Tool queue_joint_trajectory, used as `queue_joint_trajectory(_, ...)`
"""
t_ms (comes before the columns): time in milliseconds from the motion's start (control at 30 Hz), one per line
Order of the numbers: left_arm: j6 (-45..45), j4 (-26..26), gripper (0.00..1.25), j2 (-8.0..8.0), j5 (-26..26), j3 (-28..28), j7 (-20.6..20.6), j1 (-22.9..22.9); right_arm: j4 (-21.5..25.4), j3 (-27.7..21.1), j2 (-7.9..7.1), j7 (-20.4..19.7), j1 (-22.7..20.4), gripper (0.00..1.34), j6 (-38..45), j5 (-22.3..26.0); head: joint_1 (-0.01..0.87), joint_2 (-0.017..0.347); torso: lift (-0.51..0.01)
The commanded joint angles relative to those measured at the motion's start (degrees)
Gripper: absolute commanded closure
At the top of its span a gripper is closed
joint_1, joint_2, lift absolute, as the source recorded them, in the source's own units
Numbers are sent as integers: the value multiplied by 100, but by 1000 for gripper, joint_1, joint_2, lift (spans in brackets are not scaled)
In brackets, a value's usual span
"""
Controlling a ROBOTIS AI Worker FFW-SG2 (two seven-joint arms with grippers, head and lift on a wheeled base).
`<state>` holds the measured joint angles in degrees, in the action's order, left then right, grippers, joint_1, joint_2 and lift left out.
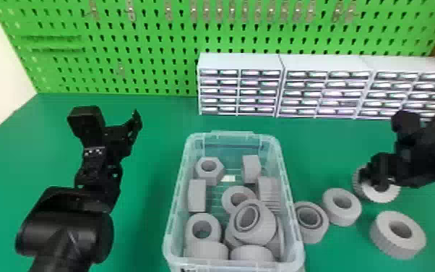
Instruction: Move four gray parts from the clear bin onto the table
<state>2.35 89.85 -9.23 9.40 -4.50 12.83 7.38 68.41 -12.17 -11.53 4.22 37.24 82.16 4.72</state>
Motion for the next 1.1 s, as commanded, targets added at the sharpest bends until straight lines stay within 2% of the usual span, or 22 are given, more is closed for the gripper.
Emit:
queue_joint_trajectory(0,-6,6,348,0,0,1,0,0,-100,31,28,0,38,1056,20,-85,693,72,-52)
queue_joint_trajectory(667,-50,6,348,0,26,1,0,9,-231,110,54,0,100,1050,11,-217,693,72,-52)
queue_joint_trajectory(800,-59,-3,348,0,35,1,0,9,-231,40,54,0,91,949,11,-217,693,72,-52)
queue_joint_trajectory(1067,-59,-3,348,0,70,-7,9,9,-231,5,54,0,65,846,2,-147,693,72,-52)
